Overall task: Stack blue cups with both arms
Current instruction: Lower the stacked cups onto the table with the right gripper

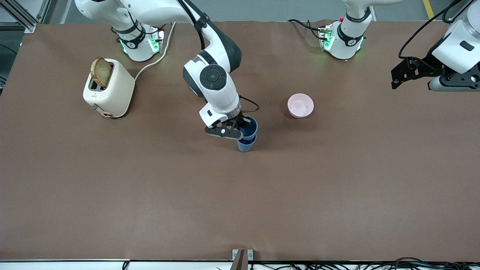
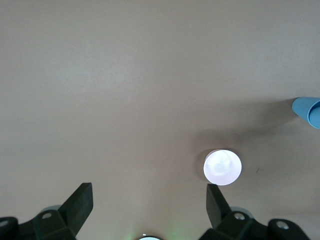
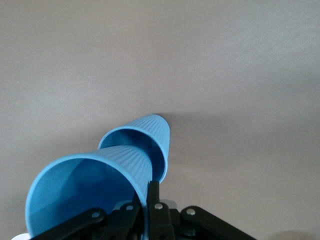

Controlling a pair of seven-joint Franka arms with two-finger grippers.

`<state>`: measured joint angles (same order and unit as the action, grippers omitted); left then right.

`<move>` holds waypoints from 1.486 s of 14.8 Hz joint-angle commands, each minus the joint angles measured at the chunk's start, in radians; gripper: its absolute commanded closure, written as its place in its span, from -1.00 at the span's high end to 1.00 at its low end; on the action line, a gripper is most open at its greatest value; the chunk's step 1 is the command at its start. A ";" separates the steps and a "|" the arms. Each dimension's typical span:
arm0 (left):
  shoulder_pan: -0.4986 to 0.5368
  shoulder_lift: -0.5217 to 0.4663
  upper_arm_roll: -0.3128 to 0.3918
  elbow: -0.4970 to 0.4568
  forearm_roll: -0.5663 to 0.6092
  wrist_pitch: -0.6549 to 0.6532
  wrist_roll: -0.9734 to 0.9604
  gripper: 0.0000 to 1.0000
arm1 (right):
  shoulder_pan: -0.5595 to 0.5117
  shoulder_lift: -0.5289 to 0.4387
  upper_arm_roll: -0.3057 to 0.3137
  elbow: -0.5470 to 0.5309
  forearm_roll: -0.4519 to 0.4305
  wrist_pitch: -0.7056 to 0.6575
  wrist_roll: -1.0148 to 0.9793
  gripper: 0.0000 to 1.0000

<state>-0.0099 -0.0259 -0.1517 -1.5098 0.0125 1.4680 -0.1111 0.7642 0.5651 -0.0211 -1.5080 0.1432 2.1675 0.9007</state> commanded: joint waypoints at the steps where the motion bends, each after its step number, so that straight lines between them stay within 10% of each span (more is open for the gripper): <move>1: 0.016 -0.019 0.004 -0.018 -0.003 0.006 0.004 1.00 | 0.003 0.007 -0.003 0.011 0.003 0.002 0.014 -0.97; 10: 0.019 -0.014 0.009 -0.018 0.000 0.012 0.025 1.00 | -0.003 0.038 -0.005 0.011 0.001 0.037 0.012 -0.95; 22: 0.022 -0.009 0.011 -0.015 -0.003 0.012 0.025 1.00 | -0.019 -0.010 -0.045 0.049 -0.011 -0.018 0.003 0.05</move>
<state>0.0057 -0.0244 -0.1416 -1.5176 0.0125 1.4736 -0.1007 0.7597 0.5991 -0.0397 -1.4584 0.1402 2.1955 0.9007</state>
